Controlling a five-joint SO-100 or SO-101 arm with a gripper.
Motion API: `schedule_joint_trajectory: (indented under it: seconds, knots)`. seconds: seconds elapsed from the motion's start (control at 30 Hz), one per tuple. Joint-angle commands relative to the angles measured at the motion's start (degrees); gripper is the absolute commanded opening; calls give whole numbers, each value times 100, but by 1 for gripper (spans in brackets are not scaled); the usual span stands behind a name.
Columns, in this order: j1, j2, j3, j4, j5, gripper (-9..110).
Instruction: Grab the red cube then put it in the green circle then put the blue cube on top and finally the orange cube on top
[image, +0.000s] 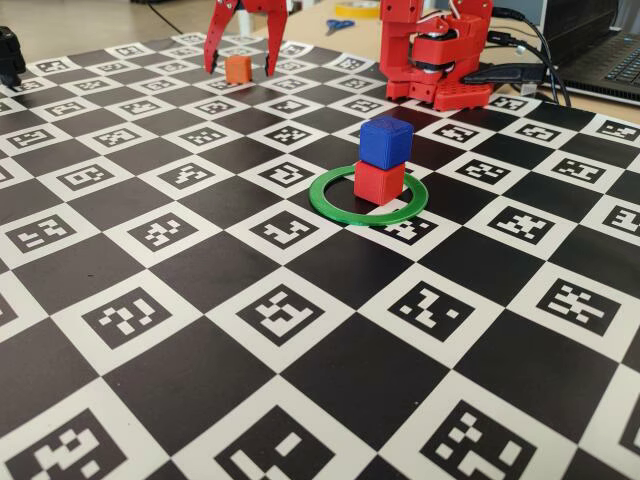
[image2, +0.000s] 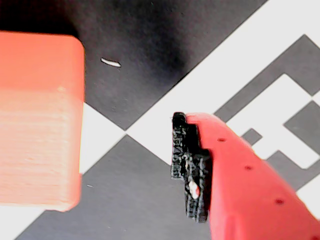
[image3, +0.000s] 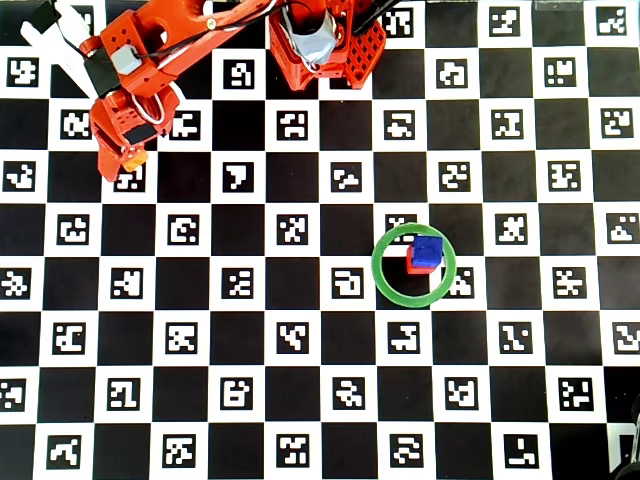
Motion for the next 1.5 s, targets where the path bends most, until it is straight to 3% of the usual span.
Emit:
schedule_joint_trajectory:
  seconds: [0.0, 0.57, 0.73, 0.93, 1.47]
  knots:
    - [62, 79, -483, -105, 35, 44]
    - [70, -79, -677, -316, 44, 42]
    - [62, -88, -642, -404, 26, 35]
    - [70, -62, -624, -457, 158, 19]
    - [62, 53, -606, -264, -26, 9]
